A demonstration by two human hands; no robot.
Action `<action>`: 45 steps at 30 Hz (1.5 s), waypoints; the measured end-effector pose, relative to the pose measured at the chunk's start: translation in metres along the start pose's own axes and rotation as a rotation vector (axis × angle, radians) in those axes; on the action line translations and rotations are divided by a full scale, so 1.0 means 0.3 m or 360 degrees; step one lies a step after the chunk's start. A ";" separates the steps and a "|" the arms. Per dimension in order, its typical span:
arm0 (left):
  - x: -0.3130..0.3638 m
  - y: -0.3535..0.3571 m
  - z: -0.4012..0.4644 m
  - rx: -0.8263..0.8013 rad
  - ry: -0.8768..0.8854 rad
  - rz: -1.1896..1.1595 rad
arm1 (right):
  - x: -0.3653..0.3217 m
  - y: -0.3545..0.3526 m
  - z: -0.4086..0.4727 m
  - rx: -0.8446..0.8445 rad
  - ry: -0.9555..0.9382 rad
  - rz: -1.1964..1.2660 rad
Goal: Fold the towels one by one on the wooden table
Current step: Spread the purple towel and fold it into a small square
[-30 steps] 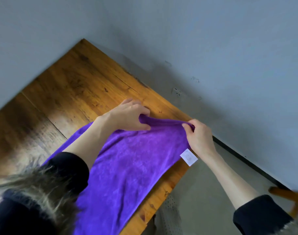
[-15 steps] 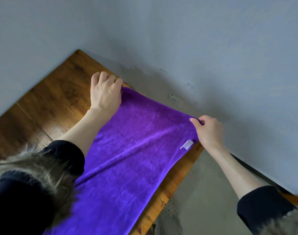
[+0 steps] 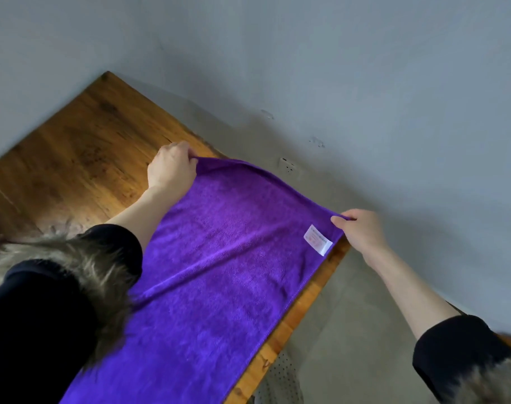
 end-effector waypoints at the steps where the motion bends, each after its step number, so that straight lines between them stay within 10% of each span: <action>1: -0.013 -0.015 0.016 0.0045 -0.0108 -0.0140 | -0.011 -0.015 0.001 0.0025 0.0010 0.0048; 7: -0.019 -0.131 0.102 0.0330 -0.0597 -0.1186 | -0.231 -0.198 0.006 0.0246 -0.0194 -0.0082; 14: 0.075 -0.414 0.125 0.0489 -0.0340 -0.0950 | -0.503 -0.469 -0.124 0.0637 -0.0464 -0.0012; 28: -0.269 -0.836 -0.401 0.0296 -0.0217 -0.1004 | -0.537 -0.292 -0.837 0.0731 -0.0733 0.0102; 45: -1.013 -0.652 -1.244 0.0015 -0.0927 -0.1077 | -0.253 0.661 -1.478 -0.0528 -0.1260 -0.0878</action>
Point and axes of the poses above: each hand's wrist, its own z-axis towards the middle knuckle, its own y-axis out of the palm, x = y × z, the point moved 9 cm from there along z, towards the middle knuckle, and after that the axes turned 14 degrees about -z, right-handed, at the moved point
